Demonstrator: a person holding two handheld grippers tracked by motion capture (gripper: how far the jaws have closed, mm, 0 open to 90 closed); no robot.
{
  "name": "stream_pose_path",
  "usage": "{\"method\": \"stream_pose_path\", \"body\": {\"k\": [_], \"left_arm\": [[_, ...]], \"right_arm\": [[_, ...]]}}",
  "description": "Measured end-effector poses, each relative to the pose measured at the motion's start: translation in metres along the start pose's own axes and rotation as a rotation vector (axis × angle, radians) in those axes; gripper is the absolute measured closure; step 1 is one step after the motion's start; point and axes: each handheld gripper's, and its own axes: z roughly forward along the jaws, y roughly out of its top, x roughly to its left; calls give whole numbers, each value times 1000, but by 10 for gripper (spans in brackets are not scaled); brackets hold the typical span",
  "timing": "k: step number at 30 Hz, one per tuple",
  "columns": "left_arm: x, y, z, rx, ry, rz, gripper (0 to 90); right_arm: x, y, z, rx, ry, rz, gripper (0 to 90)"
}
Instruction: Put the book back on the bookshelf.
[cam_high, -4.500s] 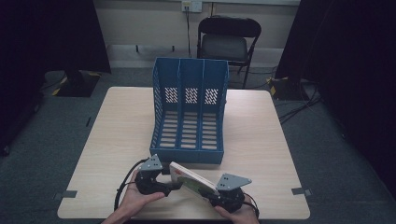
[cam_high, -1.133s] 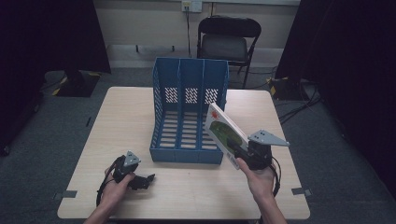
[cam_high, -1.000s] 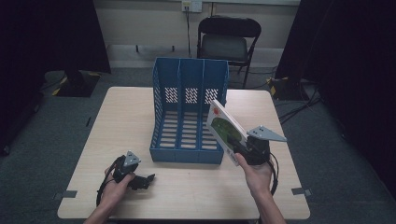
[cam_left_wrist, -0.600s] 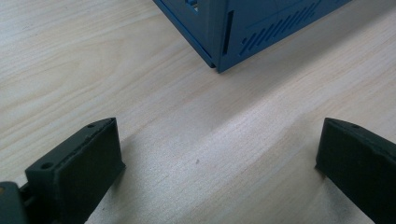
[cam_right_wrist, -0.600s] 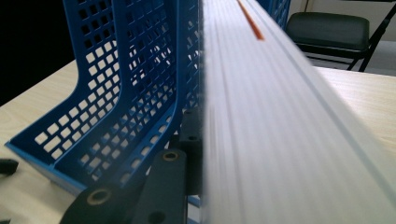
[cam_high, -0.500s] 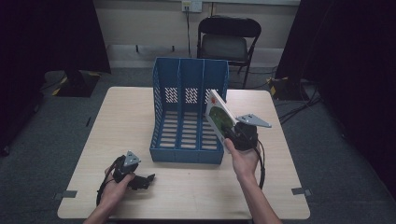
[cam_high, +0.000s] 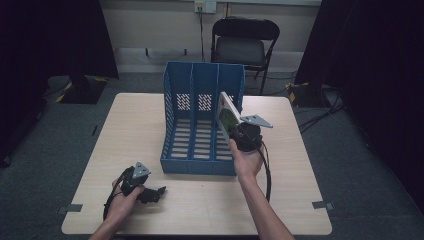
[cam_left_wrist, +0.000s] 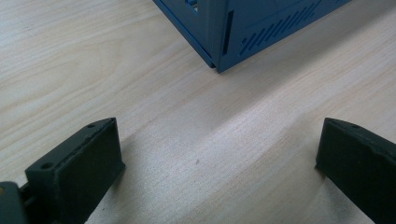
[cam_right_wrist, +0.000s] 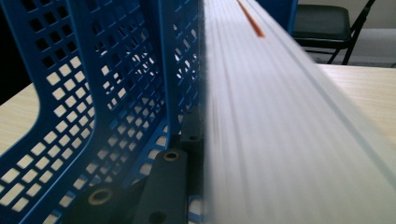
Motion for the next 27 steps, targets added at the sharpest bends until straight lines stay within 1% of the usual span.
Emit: {"method": "stream_pose_path", "body": {"k": [1,4,5,6,8,10,12,13,17,19,20,21,23,26,27], "left_arm": [[0,0,0,-6,0,-8,0],[0,0,0,0,0,0,0],[0,0,0,-4,0,-5,0],[0,0,0,0,0,0,0],[-1,0,0,-6,0,-8,0],[0,0,0,-5,0,-7,0],[0,0,0,-1,1,0,0],[0,0,0,-6,-1,-8,0],[0,0,0,-1,-1,-1,0],[0,0,0,-5,-1,-8,0],[0,0,0,0,0,0,0],[0,0,0,-5,0,-7,0],[0,0,0,-5,0,-7,0],[-1,0,0,-6,-1,-9,0],[0,0,0,-8,0,-7,0]], "right_arm": [[0,-1,3,-1,-8,1,765],[0,-6,9,0,-19,10,765],[-1,-8,11,3,-19,19,765],[-2,-10,13,1,-23,21,765],[-2,-14,17,2,-42,16,764],[-3,-18,20,7,-42,18,764],[-2,-20,24,11,-50,7,764],[-2,-20,25,14,-52,2,765],[-1,-22,28,16,-54,-19,764],[-1,-24,29,15,-56,-24,765],[-2,-25,30,15,-54,-21,765],[-2,-27,31,16,-56,-23,765],[-3,-30,33,31,-49,-13,764],[-2,-34,36,47,-54,-38,765],[-2,-34,36,48,-54,-39,764]]}}
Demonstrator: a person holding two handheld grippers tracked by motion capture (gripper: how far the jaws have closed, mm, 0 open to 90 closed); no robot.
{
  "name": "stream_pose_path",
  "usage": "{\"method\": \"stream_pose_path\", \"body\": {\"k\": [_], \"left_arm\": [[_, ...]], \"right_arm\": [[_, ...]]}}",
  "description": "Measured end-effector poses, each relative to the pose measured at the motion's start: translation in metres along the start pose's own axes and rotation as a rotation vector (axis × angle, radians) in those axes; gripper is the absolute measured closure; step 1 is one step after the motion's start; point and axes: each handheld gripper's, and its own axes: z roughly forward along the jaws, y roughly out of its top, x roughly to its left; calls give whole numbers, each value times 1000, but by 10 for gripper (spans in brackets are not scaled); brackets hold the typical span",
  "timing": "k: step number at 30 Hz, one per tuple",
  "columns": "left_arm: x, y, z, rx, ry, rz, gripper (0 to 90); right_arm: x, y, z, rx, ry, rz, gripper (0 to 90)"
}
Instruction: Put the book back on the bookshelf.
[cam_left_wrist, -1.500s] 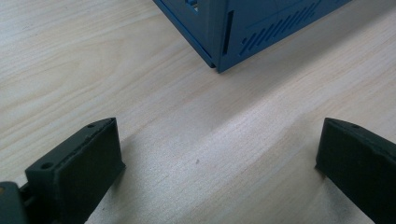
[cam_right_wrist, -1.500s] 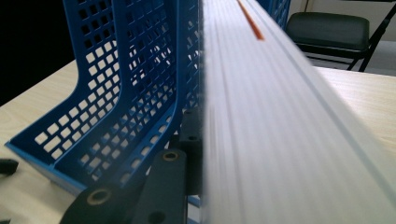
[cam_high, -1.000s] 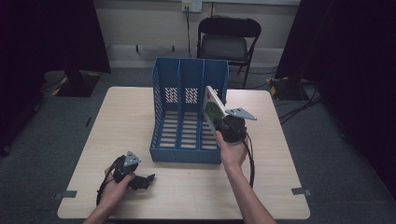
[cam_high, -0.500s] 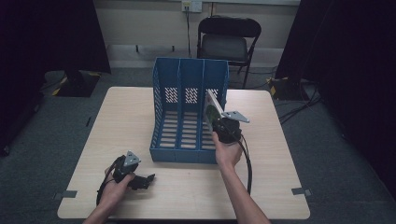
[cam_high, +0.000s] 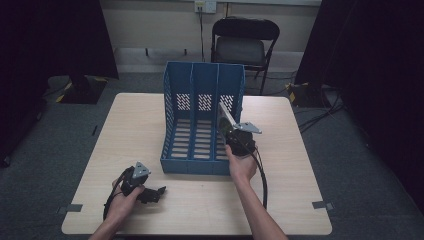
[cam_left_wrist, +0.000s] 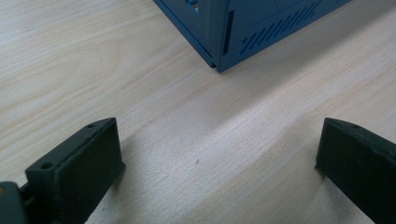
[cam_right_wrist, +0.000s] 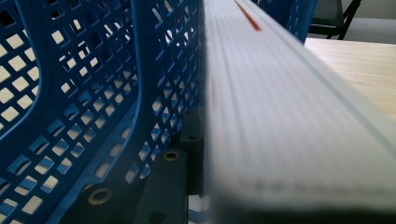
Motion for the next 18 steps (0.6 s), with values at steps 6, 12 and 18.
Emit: {"method": "stream_pose_path", "body": {"k": [6,12,18], "left_arm": [[0,0,0,1,0,0,0],[0,0,0,2,0,1,0],[0,0,0,2,-1,0,0]], "right_arm": [[-4,0,3,15,-18,-7,764],[-5,-1,6,45,-18,-6,762],[-6,-1,7,76,-17,-7,752]]}}
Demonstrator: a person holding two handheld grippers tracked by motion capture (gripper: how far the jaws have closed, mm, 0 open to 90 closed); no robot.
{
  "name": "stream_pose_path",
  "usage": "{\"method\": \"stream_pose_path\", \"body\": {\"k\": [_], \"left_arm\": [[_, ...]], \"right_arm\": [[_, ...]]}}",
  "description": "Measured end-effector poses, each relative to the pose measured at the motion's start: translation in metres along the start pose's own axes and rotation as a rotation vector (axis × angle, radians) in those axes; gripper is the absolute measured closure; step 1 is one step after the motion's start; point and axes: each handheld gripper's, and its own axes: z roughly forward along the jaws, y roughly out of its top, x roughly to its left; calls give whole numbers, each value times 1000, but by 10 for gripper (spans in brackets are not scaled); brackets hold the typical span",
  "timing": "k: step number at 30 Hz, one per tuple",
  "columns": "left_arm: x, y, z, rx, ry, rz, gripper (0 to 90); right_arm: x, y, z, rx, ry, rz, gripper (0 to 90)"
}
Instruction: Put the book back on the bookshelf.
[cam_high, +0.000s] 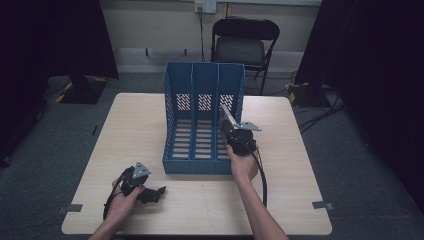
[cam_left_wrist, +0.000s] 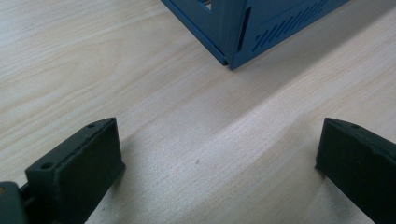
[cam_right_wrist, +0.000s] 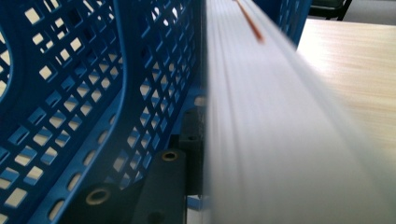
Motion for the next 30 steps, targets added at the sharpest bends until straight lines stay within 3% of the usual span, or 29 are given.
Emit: {"method": "stream_pose_path", "body": {"k": [3,13,20,30], "left_arm": [[0,0,0,0,0,1,0],[0,0,0,0,0,0,0],[0,0,0,-1,1,0,0],[0,0,0,-1,-1,1,0]], "right_arm": [[-2,-2,-1,17,-4,11,748],[1,-6,0,31,-7,-23,746],[5,-13,-3,9,-14,-37,725],[5,-6,-10,-25,-14,-40,696]]}}
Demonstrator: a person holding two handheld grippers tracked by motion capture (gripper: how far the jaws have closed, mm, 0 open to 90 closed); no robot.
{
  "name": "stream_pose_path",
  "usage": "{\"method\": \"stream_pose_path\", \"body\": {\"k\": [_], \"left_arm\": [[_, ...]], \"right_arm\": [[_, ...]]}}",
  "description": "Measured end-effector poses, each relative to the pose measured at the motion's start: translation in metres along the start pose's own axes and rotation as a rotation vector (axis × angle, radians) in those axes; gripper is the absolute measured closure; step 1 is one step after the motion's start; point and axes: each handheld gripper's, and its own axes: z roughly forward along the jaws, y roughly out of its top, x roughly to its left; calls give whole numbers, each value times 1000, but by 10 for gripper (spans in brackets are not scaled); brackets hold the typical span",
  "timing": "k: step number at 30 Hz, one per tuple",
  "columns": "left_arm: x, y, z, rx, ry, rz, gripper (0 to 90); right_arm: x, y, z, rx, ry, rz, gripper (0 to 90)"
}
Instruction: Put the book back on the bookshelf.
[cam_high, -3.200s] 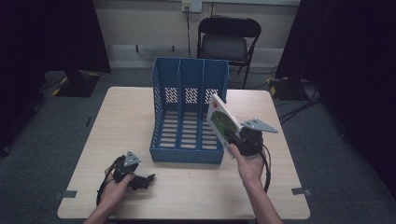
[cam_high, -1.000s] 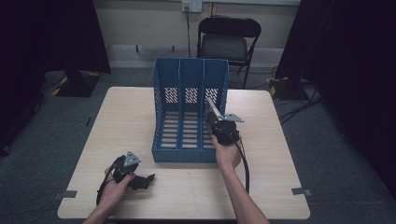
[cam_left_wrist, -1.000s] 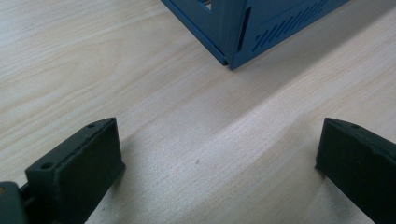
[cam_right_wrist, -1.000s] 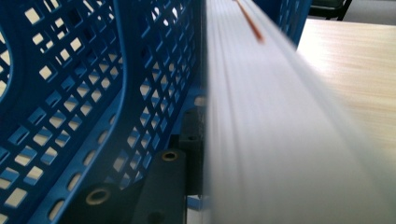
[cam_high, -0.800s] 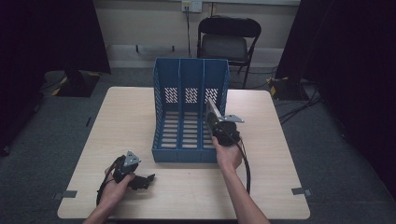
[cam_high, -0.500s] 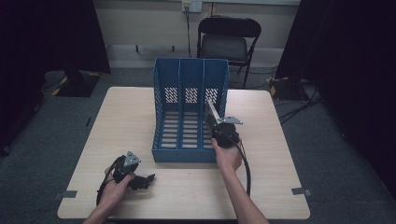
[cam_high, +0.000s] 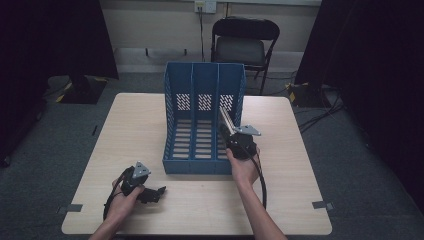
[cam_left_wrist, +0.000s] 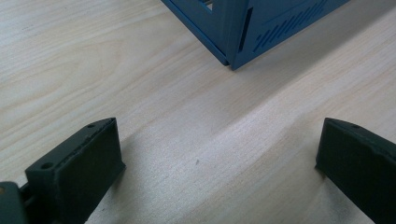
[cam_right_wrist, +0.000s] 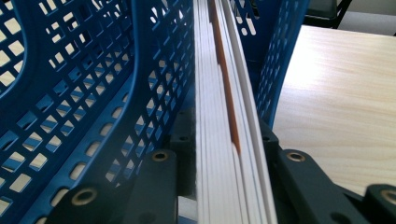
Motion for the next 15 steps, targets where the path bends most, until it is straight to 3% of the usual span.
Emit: {"method": "stream_pose_path", "body": {"k": [7,15], "left_arm": [[0,0,0,0,0,0,0],[0,0,0,0,0,0,0]], "right_arm": [[0,10,2,27,3,-4,715],[2,9,2,13,-17,-6,761]]}}
